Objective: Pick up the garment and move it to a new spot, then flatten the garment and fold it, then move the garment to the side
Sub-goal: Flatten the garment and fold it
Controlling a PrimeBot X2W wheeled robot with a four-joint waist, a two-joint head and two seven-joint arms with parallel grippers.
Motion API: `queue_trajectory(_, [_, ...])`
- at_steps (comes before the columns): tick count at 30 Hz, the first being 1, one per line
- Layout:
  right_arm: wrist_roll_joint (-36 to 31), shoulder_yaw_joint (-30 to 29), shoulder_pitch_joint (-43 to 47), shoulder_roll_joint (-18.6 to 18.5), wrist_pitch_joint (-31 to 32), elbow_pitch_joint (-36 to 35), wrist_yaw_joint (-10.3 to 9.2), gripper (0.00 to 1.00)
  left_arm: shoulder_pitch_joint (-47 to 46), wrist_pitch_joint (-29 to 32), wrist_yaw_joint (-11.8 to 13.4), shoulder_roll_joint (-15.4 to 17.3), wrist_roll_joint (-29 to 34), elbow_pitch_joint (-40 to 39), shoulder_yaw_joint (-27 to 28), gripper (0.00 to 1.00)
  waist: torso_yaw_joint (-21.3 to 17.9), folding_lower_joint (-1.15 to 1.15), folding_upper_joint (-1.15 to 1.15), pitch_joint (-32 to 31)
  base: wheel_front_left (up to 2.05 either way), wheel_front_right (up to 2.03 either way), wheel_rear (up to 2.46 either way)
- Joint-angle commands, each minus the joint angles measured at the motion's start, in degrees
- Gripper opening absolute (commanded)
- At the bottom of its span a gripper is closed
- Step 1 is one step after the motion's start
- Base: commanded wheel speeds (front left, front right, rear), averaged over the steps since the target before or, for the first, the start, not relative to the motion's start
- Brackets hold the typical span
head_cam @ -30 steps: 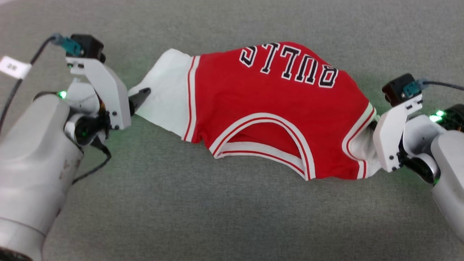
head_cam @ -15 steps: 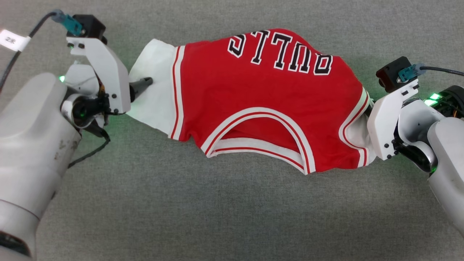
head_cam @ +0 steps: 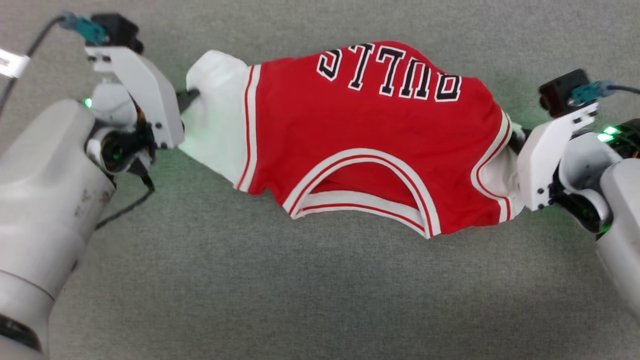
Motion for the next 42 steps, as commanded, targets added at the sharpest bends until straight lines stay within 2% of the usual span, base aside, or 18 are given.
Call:
queue_trajectory(1, [0.9,-1.2,0.4,-0.3,-0.3,1.0,-0.32,0.0,-0.9,-0.9,-0.2,-0.1,-1.3,0.1,0.5,0.0,0.2,0.0,0.0,-1.1,0.0,0.0,0.0])
queue_trajectory(10, [1.1,-9.5,-5.3,-2.1,1.9,0.1,-0.21,0.0,-4.8,-4.1,-0.2,-1.0,-10.0,0.4,6.7,0.0,0.6,0.0,0.0,-2.7,0.0,0.0,0.0])
queue_trajectory(14, [2.9,-15.9,-10.8,0.7,3.0,1.8,-0.21,0.0,-8.9,-7.4,0.0,-2.3,-13.1,3.8,10.9,0.0,0.5,0.0,0.0,-1.5,0.0,0.0,0.0])
queue_trajectory(17, [3.5,-22.4,-17.2,4.1,2.4,5.5,-0.21,0.0,-13.8,-13.5,2.0,-4.2,-14.6,8.1,14.6,0.0,0.4,0.0,0.0,0.1,0.0,0.0,0.0])
queue_trajectory(18, [3.5,-22.4,-17.2,4.1,2.4,5.5,-0.21,0.0,-13.8,-13.5,2.0,-4.2,-14.6,8.1,14.6,0.0,0.4,0.0,0.0,0.1,0.0,0.0,0.0])
queue_trajectory(20, [1.9,-26.1,-22.5,6.0,1.2,8.8,-0.21,0.0,-17.3,-17.5,3.3,-5.8,-15.5,10.8,17.1,0.0,0.3,0.0,0.0,1.3,0.0,0.0,0.0])
queue_trajectory(23, [-1.5,-30.9,-30.9,8.9,-3.7,13.1,-0.21,0.0,-23.3,-24.1,3.4,-7.3,-15.5,13.5,19.3,0.0,0.4,0.0,0.0,2.9,0.0,0.0,0.0])
queue_trajectory(24, [-4.0,-33.3,-35.7,10.6,-7.8,15.4,-0.21,0.0,-26.6,-28.7,2.7,-7.9,-14.0,14.7,19.5,0.0,0.4,0.0,0.0,3.6,0.0,0.0,0.0])
queue_trajectory(25, [-4.0,-33.3,-35.7,10.6,-7.8,15.4,-0.21,0.0,-26.6,-28.7,2.7,-7.9,-14.0,14.7,19.5,0.0,0.4,0.0,0.0,3.6,0.0,0.0,0.0])
queue_trajectory(26, [-5.5,-36.0,-40.0,12.2,-12.6,17.7,-0.21,0.0,-29.3,-32.7,1.5,-8.8,-14.6,15.2,20.8,0.0,0.4,0.0,0.0,3.9,0.0,0.0,0.0])
queue_trajectory(29, [-7.0,-39.0,-45.6,14.0,-18.6,20.6,-0.21,0.0,-32.7,-36.7,0.4,-8.4,-14.1,15.3,22.5,0.0,0.3,0.0,0.0,4.0,0.0,0.0,0.0])
queue_trajectory(33, [-8.5,-40.4,-49.2,14.7,-22.5,25.4,-0.21,0.0,-32.5,-37.8,-0.1,-8.9,-14.7,13.7,24.6,0.0,0.4,0.0,0.0,3.4,0.0,0.0,0.0])
queue_trajectory(37, [-8.5,-39.6,-49.2,14.2,-22.3,28.0,-0.21,0.0,-29.4,-37.2,-0.1,-8.3,-14.8,11.9,24.0,0.0,0.7,0.0,0.0,2.9,0.0,0.0,0.0])
queue_trajectory(42, [-5.2,-37.2,-43.8,13.1,-18.2,30.0,-0.21,0.0,-21.7,-27.7,-0.1,-7.7,-16.3,11.9,21.6,0.0,0.9,0.0,0.0,1.1,0.0,0.0,0.0])
